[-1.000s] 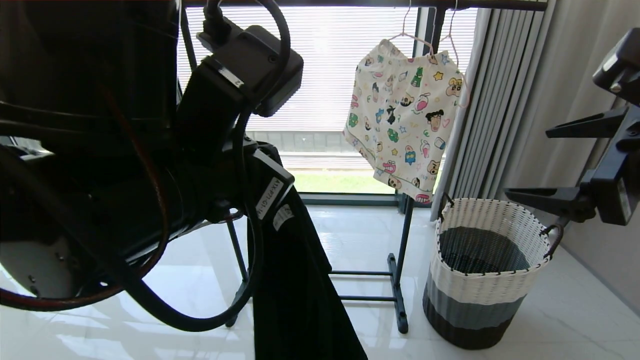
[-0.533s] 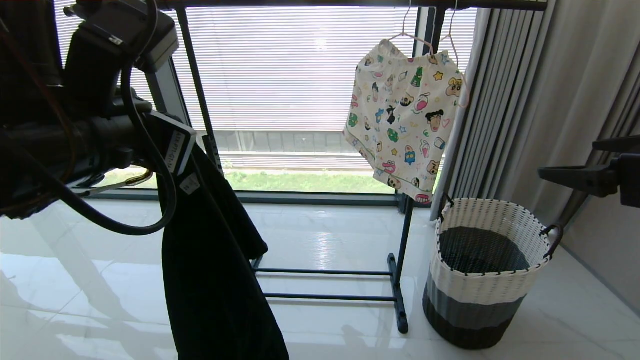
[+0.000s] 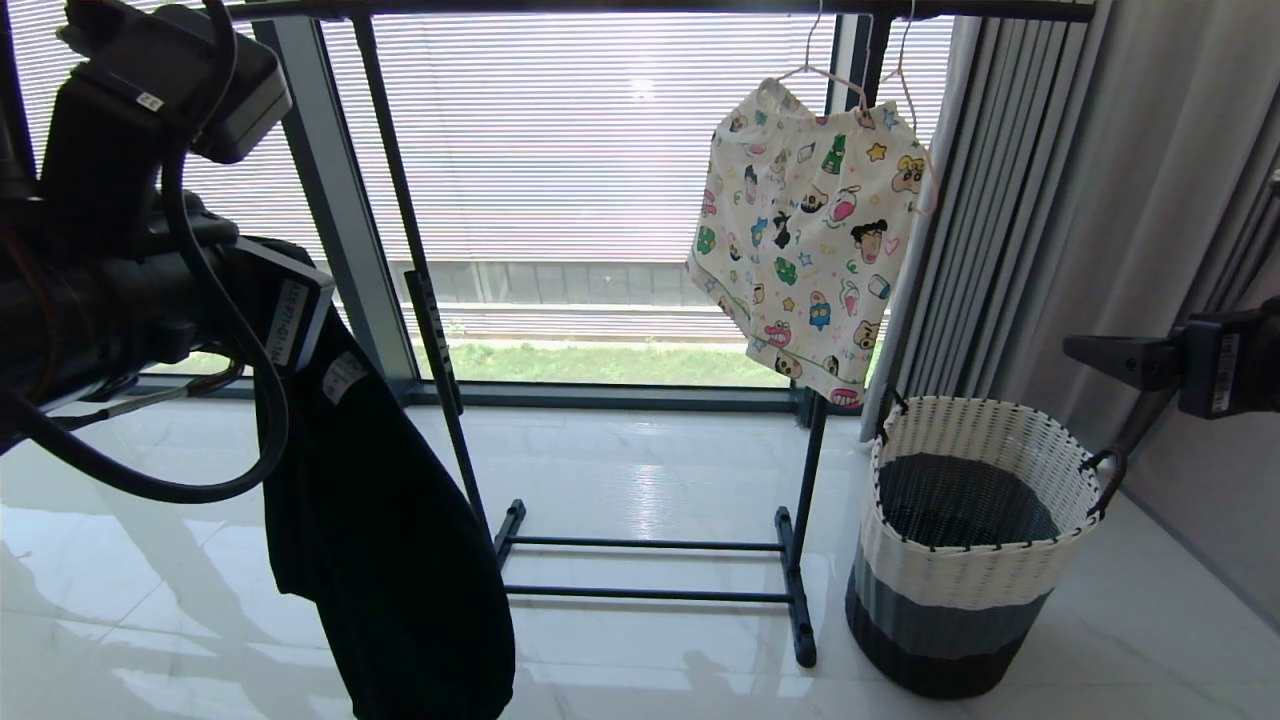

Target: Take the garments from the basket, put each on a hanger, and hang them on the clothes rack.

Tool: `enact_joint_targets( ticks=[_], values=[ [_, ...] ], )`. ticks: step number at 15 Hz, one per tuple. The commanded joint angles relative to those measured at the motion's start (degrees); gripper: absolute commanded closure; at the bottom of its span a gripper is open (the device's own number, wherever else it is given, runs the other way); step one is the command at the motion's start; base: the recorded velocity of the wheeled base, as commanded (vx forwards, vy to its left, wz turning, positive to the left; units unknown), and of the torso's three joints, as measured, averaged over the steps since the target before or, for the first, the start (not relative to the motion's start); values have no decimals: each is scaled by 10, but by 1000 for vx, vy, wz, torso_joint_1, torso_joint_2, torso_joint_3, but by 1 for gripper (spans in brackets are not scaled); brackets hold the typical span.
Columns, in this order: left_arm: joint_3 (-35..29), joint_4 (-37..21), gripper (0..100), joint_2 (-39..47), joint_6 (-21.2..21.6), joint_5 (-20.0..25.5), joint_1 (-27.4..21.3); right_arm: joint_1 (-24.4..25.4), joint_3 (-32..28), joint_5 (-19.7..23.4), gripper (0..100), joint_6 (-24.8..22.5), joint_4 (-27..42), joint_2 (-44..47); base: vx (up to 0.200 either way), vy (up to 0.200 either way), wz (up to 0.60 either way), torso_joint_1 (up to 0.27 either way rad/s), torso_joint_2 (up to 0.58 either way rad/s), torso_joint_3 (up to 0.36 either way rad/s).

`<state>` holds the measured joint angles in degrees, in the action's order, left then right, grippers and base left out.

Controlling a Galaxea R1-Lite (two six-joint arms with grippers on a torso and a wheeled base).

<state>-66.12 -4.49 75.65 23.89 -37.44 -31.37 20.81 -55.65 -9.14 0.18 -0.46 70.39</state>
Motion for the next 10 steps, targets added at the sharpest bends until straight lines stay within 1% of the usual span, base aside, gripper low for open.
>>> enact_joint_targets(
  ticks=[1, 3, 5, 7, 8, 9, 10],
  values=[
    [1, 0, 100, -5, 0, 0, 0, 0, 11, -2, 0, 0, -3, 3, 0, 0, 0, 0, 0, 0],
    [1, 0, 100, -6, 0, 0, 0, 0, 13, -2, 0, -5, -4, -2, 0, 0, 0, 0, 0, 0],
    [1, 0, 100, -6, 0, 0, 0, -1, 20, -1, 0, -30, -29, 2, 0, 0, 0, 0, 0, 0],
    [0, 0, 100, -6, 0, 0, 0, -2, 45, -2, 0, -65, -38, 5, 0, 0, 0, 0, 0, 0],
    [0, 0, 100, -6, 0, 0, 0, -3, 50, -3, 0, -70, -38, 5, 0, 0, 0, 0, 0, 0],
    [1, 1, 100, -9, 0, 0, 0, -3, 51, -15, 0, -72, -40, 5, 0, 0, 0, 0, 0, 0],
    [1, 1, 100, -12, 0, 0, 0, -3, 58, -38, 0, -70, -44, 5, 0, 0, 0, 0, 0, 0]
  ],
)
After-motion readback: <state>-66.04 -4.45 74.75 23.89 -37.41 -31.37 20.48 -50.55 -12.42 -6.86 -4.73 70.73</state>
